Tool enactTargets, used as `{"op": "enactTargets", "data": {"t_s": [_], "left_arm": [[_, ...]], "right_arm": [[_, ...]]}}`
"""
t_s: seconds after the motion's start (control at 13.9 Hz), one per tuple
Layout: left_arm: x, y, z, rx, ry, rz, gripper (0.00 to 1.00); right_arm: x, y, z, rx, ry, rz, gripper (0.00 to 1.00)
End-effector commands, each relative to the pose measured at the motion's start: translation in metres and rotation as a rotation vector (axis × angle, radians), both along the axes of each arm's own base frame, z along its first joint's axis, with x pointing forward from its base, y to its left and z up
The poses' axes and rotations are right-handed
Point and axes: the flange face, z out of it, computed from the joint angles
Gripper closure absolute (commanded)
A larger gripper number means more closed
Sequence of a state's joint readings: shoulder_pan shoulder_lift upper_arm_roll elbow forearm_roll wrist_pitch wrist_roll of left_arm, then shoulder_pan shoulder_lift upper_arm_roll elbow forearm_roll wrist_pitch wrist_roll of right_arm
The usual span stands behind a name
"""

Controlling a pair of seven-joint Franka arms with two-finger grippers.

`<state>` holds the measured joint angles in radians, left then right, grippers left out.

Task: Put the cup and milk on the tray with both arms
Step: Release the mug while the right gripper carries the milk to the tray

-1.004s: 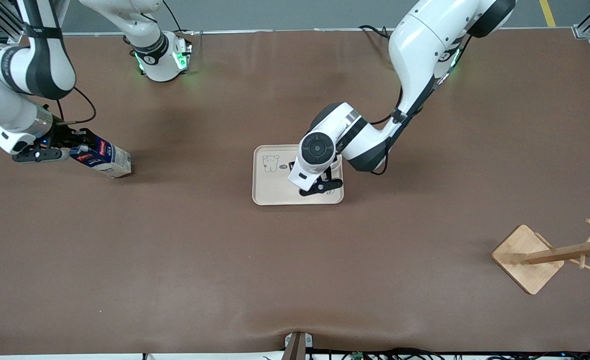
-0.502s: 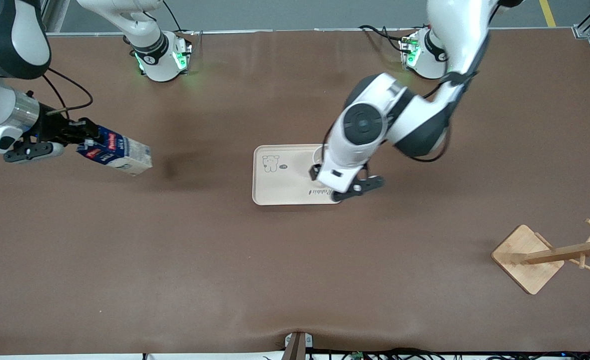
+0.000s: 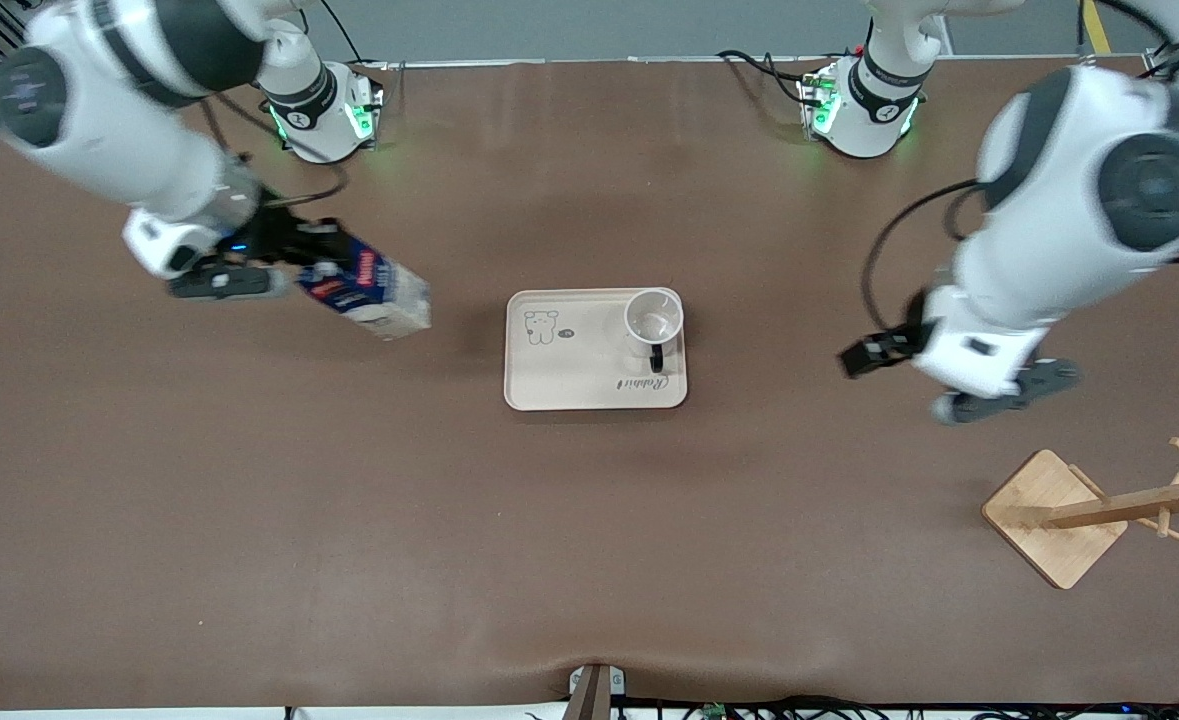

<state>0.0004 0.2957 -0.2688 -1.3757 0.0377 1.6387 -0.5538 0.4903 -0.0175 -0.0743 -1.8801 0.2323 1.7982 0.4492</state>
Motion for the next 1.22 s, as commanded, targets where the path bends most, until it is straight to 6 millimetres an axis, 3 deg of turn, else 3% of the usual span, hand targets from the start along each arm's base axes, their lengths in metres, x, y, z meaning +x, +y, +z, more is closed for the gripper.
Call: {"op": "enactTargets", "data": {"t_s": [0.0, 0.14, 0.29, 0.57, 0.79, 0.93, 1.08, 1.15], "left_arm": [[-0.009, 0.044, 0.023, 0.024, -0.016, 0.006, 0.0], [-0.013, 0.071, 0.036, 0.031, -0.023, 0.009, 0.0], [-0.015, 0.103, 0.049, 0.034, -0.044, -0.015, 0.0], [-0.022, 0.132, 0.066, 0.041, -0.073, -0.058, 0.0], [-0.042, 0.142, 0.105, 0.062, -0.136, -0.103, 0.0], [-0.053, 0.156, 0.11, 0.074, -0.102, -0.095, 0.0], [-0.064, 0.16, 0.114, 0.08, -0.075, -0.133, 0.0], [-0.071, 0.162, 0.118, 0.083, -0.068, -0.168, 0.0]], "right_arm": [[0.017, 0.088, -0.036, -0.051, 0.026, -0.056, 1.0], [0.005, 0.142, -0.075, -0.077, -0.015, -0.053, 1.0], [-0.013, 0.18, -0.111, -0.141, -0.026, -0.078, 1.0], [-0.017, 0.193, -0.132, -0.187, -0.055, -0.08, 1.0], [-0.028, 0.218, -0.159, -0.185, -0.074, -0.122, 1.0], [-0.033, 0.225, -0.168, -0.213, -0.092, -0.102, 0.97], [-0.034, 0.226, -0.169, -0.227, -0.098, -0.144, 0.48], [-0.033, 0.225, -0.171, -0.236, -0.1, -0.163, 0.0]]}}
